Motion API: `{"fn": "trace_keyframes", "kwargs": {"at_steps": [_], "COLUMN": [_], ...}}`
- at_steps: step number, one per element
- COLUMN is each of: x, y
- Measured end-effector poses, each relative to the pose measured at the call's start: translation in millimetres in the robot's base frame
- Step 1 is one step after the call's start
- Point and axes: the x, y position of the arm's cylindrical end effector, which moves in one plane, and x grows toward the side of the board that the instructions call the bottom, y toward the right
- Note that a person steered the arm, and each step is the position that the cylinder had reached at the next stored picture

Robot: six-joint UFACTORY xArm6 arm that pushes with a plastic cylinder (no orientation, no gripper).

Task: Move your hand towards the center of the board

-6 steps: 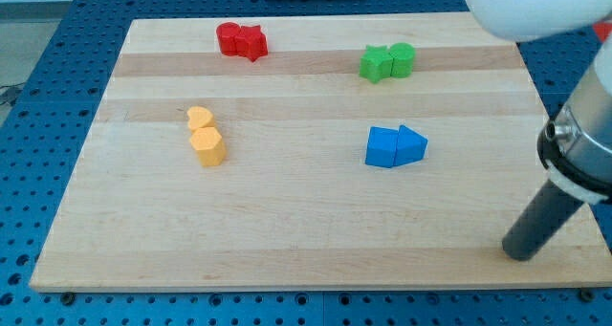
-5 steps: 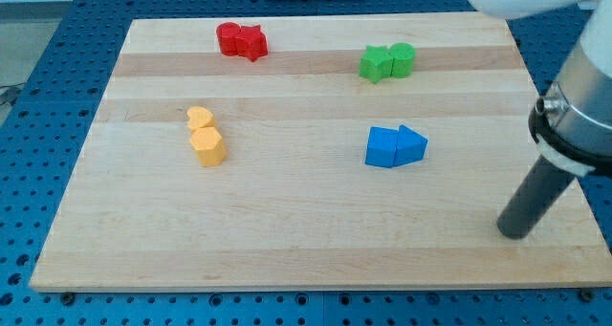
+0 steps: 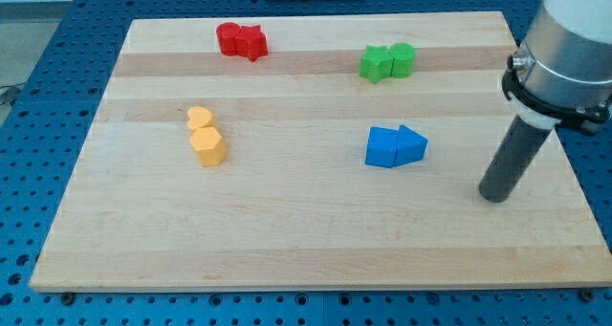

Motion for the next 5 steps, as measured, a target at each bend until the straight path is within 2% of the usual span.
{"fn": "trace_keyframes", "kwargs": {"at_steps": [2,4,5], "x": [12,-99,-137], "y": [-116,-203,-235]}}
